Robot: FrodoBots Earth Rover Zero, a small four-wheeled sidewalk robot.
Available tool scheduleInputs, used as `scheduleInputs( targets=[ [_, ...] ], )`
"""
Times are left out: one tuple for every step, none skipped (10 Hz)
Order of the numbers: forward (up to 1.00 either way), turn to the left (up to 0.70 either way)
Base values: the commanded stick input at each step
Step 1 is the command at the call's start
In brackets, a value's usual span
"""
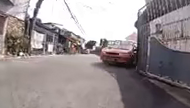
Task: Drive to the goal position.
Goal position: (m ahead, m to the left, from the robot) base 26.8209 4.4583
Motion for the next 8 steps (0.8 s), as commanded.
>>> scheduleInputs(
  targets=[
    [0.70, 0.00],
    [0.70, 0.00],
    [0.70, 0.00],
    [0.70, 0.00],
    [0.70, 0.00],
    [0.70, 0.01],
    [0.70, 0.06],
    [0.70, 0.11]
  ],
)
